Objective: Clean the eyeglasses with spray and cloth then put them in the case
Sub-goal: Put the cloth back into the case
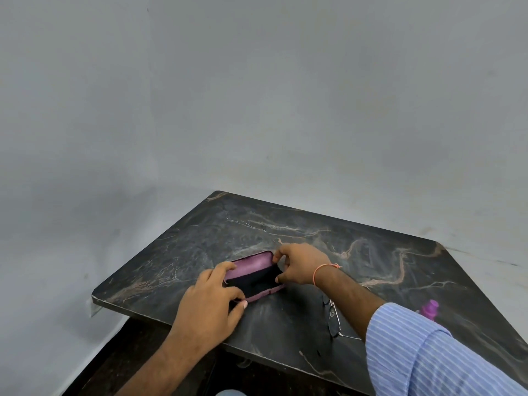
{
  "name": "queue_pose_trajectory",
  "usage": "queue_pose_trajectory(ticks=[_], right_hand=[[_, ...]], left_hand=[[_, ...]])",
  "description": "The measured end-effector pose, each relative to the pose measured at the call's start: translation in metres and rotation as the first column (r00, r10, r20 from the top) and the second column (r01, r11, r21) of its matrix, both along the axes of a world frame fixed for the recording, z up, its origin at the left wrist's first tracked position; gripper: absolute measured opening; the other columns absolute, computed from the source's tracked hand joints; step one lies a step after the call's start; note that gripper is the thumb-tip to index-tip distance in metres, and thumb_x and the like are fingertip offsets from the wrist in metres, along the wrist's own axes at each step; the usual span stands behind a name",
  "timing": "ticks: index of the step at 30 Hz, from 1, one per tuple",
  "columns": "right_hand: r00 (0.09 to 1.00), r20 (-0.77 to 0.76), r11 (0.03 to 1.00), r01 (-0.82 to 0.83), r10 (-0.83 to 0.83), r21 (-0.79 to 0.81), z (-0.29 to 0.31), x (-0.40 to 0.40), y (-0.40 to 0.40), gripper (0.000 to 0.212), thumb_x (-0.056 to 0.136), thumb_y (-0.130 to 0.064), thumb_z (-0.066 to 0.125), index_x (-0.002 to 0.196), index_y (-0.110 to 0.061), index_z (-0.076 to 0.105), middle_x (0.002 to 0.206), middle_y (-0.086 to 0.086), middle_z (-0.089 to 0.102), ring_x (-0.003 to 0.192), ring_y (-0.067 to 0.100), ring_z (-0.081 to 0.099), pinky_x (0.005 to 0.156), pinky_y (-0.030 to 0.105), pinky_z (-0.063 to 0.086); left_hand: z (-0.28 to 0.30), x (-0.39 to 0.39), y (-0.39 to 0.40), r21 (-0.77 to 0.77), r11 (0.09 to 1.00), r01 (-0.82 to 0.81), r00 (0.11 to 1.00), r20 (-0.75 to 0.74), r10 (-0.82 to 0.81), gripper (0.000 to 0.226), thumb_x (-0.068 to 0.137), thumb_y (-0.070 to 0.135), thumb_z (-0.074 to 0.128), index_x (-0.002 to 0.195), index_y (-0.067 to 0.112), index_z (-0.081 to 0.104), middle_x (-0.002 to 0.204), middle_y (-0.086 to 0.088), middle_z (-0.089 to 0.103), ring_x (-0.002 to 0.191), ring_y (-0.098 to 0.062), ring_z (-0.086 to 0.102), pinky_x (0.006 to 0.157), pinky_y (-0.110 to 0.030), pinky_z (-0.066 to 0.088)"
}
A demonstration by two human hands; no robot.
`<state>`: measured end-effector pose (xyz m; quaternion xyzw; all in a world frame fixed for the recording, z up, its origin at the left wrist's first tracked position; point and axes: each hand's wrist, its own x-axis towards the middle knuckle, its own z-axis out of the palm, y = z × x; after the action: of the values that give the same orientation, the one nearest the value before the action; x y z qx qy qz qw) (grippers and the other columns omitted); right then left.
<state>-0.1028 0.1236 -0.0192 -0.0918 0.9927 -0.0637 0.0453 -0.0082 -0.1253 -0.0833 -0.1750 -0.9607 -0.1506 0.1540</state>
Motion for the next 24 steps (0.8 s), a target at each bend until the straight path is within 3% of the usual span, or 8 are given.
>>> queue_pose_trajectory(ticks=[2,7,10,13,15,20,24], right_hand=[[1.000,-0.004,0.999,-0.013,0.013,0.035,0.001,0.009,0.004,0.051,0.077,-0.053,0.089,0.123,-0.040,0.069,0.108,-0.012,0.062,0.108,0.021,0.066,0.095,0.042,0.060],[0.999,-0.030,0.999,-0.025,0.026,0.044,0.000,0.033,0.015,0.051,0.077,-0.057,0.088,0.121,-0.037,0.070,0.117,-0.009,0.073,0.106,0.019,0.068,0.092,0.041,0.061],[0.997,-0.059,0.999,-0.051,0.052,0.017,0.003,0.048,0.021,0.051,0.079,-0.056,0.086,0.122,-0.034,0.071,0.112,-0.009,0.074,0.102,0.018,0.068,0.088,0.037,0.060],[0.990,-0.119,0.996,-0.080,0.075,-0.038,0.012,0.066,0.028,0.041,0.087,-0.051,0.081,0.122,-0.032,0.072,0.109,-0.008,0.072,0.102,0.018,0.067,0.087,0.034,0.055],[0.978,-0.197,0.993,-0.081,0.063,-0.086,0.022,0.083,0.039,0.034,0.093,-0.050,0.076,0.121,-0.032,0.073,0.106,-0.010,0.070,0.101,0.015,0.066,0.090,0.035,0.054],[0.897,-0.412,0.952,0.028,-0.158,-0.303,0.025,0.151,0.083,0.014,0.098,-0.047,0.071,0.108,-0.038,0.076,0.085,-0.019,0.069,0.079,-0.002,0.063,0.071,0.021,0.049],[0.863,-0.363,0.879,0.171,-0.352,-0.446,-0.004,0.210,0.104,0.000,0.096,-0.044,0.074,0.096,-0.044,0.074,0.076,-0.025,0.070,0.072,-0.002,0.066,0.060,0.021,0.046]], left_hand=[[0.000,-0.004,-0.005,0.010,1.000,-0.005,1.000,0.017,0.005,0.031,0.104,0.063,0.060,0.124,0.048,0.078,0.174,0.016,0.032,0.153,-0.012,0.044,0.114,-0.036,0.053],[0.001,-0.016,-0.011,0.071,0.997,-0.033,0.992,0.124,0.024,0.023,0.108,0.057,0.061,0.124,0.049,0.075,0.183,0.006,0.027,0.161,-0.021,0.042,0.121,-0.041,0.051],[-0.003,-0.020,-0.013,0.138,0.990,0.014,0.992,0.122,-0.031,0.019,0.107,0.053,0.066,0.122,0.047,0.077,0.176,0.005,0.045,0.156,-0.017,0.050,0.122,-0.041,0.049],[-0.008,-0.022,-0.013,0.211,0.975,0.074,0.992,0.085,-0.094,0.014,0.104,0.041,0.074,0.116,0.042,0.081,0.152,0.012,0.070,0.149,-0.005,0.058,0.120,-0.036,0.051],[-0.011,-0.022,-0.014,0.240,0.968,0.073,0.993,0.075,-0.094,0.013,0.102,0.040,0.078,0.114,0.043,0.081,0.145,0.015,0.074,0.142,-0.004,0.063,0.115,-0.035,0.054],[-0.020,-0.026,-0.017,0.276,0.957,0.083,0.994,0.043,-0.099,0.041,0.098,0.049,0.079,0.139,0.043,0.073,0.143,0.015,0.075,0.128,-0.009,0.070,0.106,-0.036,0.060],[-0.017,-0.023,-0.006,0.303,0.943,0.135,0.990,-0.085,-0.114,0.054,0.097,0.061,0.069,0.143,0.034,0.070,0.144,0.011,0.071,0.130,-0.012,0.067,0.110,-0.041,0.059]])
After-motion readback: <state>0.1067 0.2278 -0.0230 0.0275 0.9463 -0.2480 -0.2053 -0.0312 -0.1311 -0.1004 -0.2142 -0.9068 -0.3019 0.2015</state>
